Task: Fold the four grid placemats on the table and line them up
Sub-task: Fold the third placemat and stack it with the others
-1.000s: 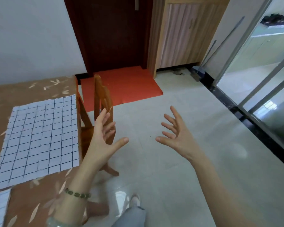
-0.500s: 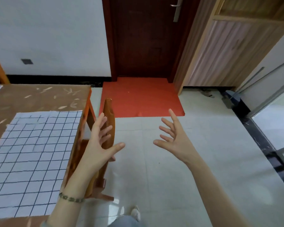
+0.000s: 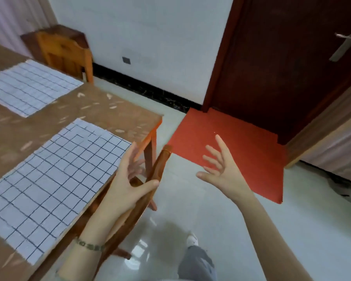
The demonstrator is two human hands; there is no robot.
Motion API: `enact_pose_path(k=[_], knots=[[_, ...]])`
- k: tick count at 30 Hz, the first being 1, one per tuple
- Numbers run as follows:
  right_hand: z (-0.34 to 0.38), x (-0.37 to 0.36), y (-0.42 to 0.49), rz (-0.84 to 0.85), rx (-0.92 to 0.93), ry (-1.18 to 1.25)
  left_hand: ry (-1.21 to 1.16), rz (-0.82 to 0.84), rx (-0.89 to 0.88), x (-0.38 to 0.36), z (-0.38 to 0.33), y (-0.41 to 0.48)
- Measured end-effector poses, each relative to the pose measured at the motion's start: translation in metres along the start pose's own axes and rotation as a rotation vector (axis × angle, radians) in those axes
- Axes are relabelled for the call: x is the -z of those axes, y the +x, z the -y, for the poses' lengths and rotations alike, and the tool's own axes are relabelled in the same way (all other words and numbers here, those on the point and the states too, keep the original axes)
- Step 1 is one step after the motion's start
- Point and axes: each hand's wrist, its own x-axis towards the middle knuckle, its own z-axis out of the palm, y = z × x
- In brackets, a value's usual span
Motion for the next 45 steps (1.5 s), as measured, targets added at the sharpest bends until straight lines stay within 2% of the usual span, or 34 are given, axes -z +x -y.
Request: enact_pose_path(k=[7,11,17,22,25,29,45], knots=[[0.013,0.033,0.107,0.373,0.06,-0.013,0.052,-0.376,0.135,-0.031,-0.017,0.023],[0.019,0.028,0.147,0.549,0.058,-0.029,0.08,-0.543,0.171,-0.038,-0.017,0.02],[0.023,-0.026,0.182,0.816,0.098,-0.023,0.079,-0.794,0.237,-0.027,-0.014,-0.005],[0.024,-0.088,0.19,0.997,0.088,-0.036,0.047,-0.908,0.282,-0.009,-0.004,-0.031],[0.028,-0.123,0.194,1.057,0.108,-0.07,0.022,-0.974,0.296,0.004,0.005,-0.045],[0.039,-0.168,0.202,1.056,0.144,-0.102,0.007,-1.03,0.309,0.043,0.02,-0.059],[0.053,-0.304,0.299,1.02,0.098,-0.221,0.144,-0.905,0.421,0.227,0.08,-0.016]])
